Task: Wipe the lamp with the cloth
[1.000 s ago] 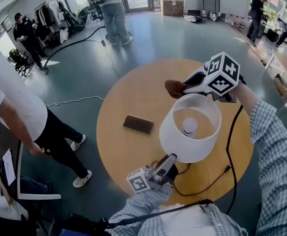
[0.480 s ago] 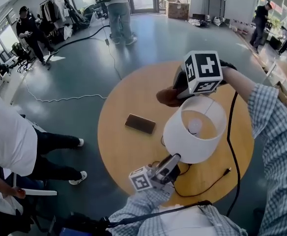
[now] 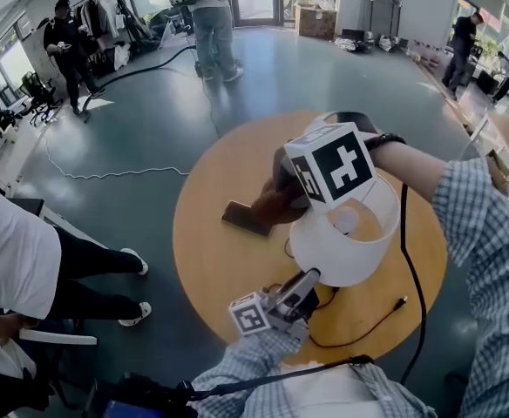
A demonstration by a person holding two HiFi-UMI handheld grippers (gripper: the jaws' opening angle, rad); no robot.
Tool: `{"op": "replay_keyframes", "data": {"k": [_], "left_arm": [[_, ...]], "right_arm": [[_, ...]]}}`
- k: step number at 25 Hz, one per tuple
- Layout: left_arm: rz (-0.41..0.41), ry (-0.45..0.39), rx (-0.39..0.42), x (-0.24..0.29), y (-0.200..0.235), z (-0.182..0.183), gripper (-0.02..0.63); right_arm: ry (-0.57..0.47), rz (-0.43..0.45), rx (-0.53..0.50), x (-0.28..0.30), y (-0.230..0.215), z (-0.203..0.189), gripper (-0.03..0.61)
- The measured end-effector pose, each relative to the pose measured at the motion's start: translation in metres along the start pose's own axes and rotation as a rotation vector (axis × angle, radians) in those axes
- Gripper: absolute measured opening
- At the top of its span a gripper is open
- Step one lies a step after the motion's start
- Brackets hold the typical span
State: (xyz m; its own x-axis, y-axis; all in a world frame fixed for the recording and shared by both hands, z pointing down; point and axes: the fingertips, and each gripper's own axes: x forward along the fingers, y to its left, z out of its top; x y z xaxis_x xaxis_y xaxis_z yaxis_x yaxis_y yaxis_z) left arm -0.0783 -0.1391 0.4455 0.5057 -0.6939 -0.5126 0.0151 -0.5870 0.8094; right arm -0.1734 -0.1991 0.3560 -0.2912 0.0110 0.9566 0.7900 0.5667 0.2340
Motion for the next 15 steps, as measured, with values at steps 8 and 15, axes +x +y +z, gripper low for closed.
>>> {"op": "replay_keyframes", "data": {"k": [8,15], "left_arm": [[0.002,-0.013,-0.035,-0.001,0.003,-0.003,0.14],[0.005,-0.011,-0.05,-0.001,0.002,0.001,0.14]], "right_arm": [[0.006,-0.038,-0.147,0.002,0.047,0.048,0.092],[-0.023,-0.136,-0.195,0.0,0.09,0.077,0.092]]}}
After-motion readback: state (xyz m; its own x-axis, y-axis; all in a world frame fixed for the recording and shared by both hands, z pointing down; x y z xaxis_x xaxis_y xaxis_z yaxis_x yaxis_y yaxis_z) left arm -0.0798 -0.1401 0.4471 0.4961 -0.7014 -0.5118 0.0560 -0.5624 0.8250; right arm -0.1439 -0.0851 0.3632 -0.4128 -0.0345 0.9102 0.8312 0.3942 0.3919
